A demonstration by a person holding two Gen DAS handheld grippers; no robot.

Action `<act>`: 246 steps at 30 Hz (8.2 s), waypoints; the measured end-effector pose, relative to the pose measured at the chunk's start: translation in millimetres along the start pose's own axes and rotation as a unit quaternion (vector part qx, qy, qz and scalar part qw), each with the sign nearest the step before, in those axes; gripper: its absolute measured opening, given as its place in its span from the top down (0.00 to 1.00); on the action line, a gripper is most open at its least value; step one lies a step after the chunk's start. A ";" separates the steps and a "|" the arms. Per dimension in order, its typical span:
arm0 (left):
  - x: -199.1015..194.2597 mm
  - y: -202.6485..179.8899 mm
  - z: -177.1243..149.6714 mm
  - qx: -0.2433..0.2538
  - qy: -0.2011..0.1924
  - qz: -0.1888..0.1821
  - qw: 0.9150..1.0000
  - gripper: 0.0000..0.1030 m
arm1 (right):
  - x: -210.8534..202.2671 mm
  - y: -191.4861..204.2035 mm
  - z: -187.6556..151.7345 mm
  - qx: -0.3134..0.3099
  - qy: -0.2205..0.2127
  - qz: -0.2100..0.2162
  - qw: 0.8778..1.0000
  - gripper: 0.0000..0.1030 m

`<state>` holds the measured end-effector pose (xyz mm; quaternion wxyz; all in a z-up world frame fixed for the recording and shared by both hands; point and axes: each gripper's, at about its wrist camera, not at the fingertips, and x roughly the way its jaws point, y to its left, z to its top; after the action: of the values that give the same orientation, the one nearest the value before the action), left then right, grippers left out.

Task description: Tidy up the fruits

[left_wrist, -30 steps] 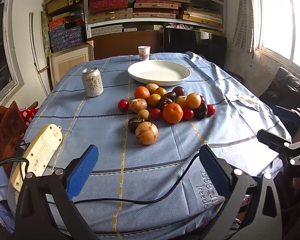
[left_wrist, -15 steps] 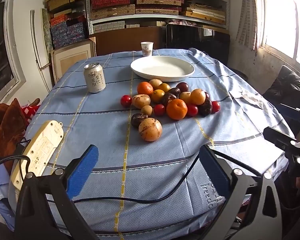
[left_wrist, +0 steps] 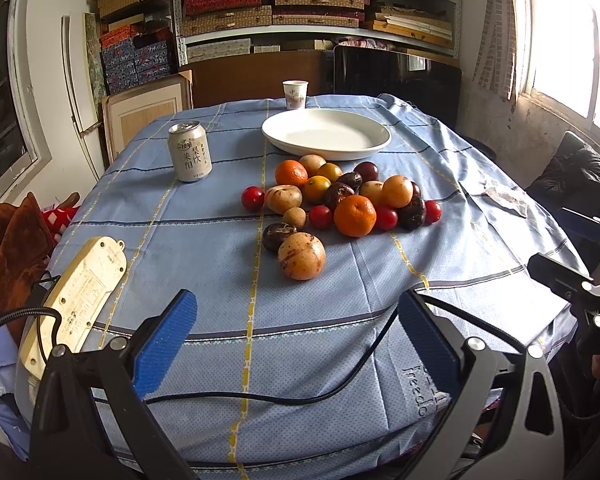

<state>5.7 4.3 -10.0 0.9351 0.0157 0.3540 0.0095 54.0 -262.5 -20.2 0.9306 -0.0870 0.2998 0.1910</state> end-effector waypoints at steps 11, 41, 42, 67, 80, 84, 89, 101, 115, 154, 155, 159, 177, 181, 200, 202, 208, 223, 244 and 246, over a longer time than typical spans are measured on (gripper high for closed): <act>2.5 -0.1 -4.5 -0.004 0.004 0.001 1.000 0.04 | 0.9 -0.5 -0.4 -0.001 0.001 0.000 1.000 0.03; 7.6 2.0 -7.1 -0.011 0.016 -0.001 1.000 0.04 | 1.9 -1.1 1.0 -0.001 0.005 -0.001 1.000 0.03; 7.6 2.0 -7.0 -0.011 0.016 -0.001 1.000 0.04 | 2.4 -1.5 0.6 -0.001 0.005 -0.001 1.000 0.03; 65.1 43.6 16.3 -0.025 0.014 -0.050 0.998 0.04 | 72.3 -1.8 38.9 -0.044 0.020 0.038 0.998 0.18; 66.0 59.6 16.1 -0.011 -0.019 -0.108 0.994 0.06 | 158.9 -0.3 70.6 -0.065 0.083 0.061 0.993 0.46; 64.4 59.8 18.1 -0.010 -0.020 -0.101 0.995 0.06 | 175.1 0.9 71.4 -0.063 0.102 0.073 0.990 0.46; 68.7 58.1 22.0 -0.011 -0.013 -0.088 0.996 0.06 | 173.6 2.3 68.6 -0.068 0.098 0.072 0.990 0.61; 100.8 35.1 27.2 -0.004 0.040 -0.116 0.992 0.35 | 64.9 -47.6 58.3 -0.013 0.027 0.082 0.996 0.61; 129.6 20.6 27.4 -0.005 0.103 -0.112 0.988 0.58 | 70.7 -49.6 56.8 -0.013 0.021 0.098 0.995 0.61; 230.7 34.9 226.1 -0.042 0.067 -0.126 0.989 0.12 | 234.6 -82.8 159.9 0.096 0.042 0.194 0.975 0.40; 218.9 40.9 219.3 -0.049 0.054 -0.123 0.990 0.10 | 225.4 -83.6 155.4 0.090 0.034 0.200 0.975 0.39; 177.7 65.0 180.6 -0.076 0.004 -0.120 0.990 0.07 | 201.2 -85.8 128.0 0.054 0.030 0.224 0.973 0.37; 170.5 76.6 109.3 -0.088 0.016 -0.054 0.995 0.04 | 224.8 -92.2 78.6 0.102 0.122 0.231 0.960 0.47; 167.7 73.1 105.1 -0.076 0.010 -0.040 0.996 0.04 | 229.0 -91.8 73.6 0.103 0.140 0.225 0.959 0.55; 169.2 71.5 85.5 -0.063 0.042 -0.059 0.995 0.04 | 233.6 -98.5 70.2 0.141 0.147 0.257 0.945 0.64; 164.8 67.9 79.3 -0.051 0.041 -0.066 0.996 0.04 | 232.8 -98.7 71.1 0.145 0.143 0.263 0.943 0.64; 156.0 46.3 64.2 -0.001 0.051 -0.096 0.994 0.05 | 231.6 -98.3 71.7 0.143 0.140 0.261 0.944 0.64; 179.7 21.0 56.0 0.067 0.119 -0.090 0.986 0.46 | 227.7 -101.4 69.2 0.145 0.137 0.254 0.946 0.64; 168.9 29.8 58.6 0.048 0.112 -0.097 0.988 0.60 | 224.3 -104.8 69.9 0.146 0.126 0.253 0.948 0.64; 162.6 30.4 69.8 0.053 0.097 -0.095 0.989 0.60 | 221.1 -104.7 74.2 0.140 0.106 0.246 0.953 0.64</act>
<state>173.6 37.8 -64.3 0.8907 0.0300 0.4431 -0.0967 300.8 -270.4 -86.1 0.8205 0.1002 0.4329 0.3595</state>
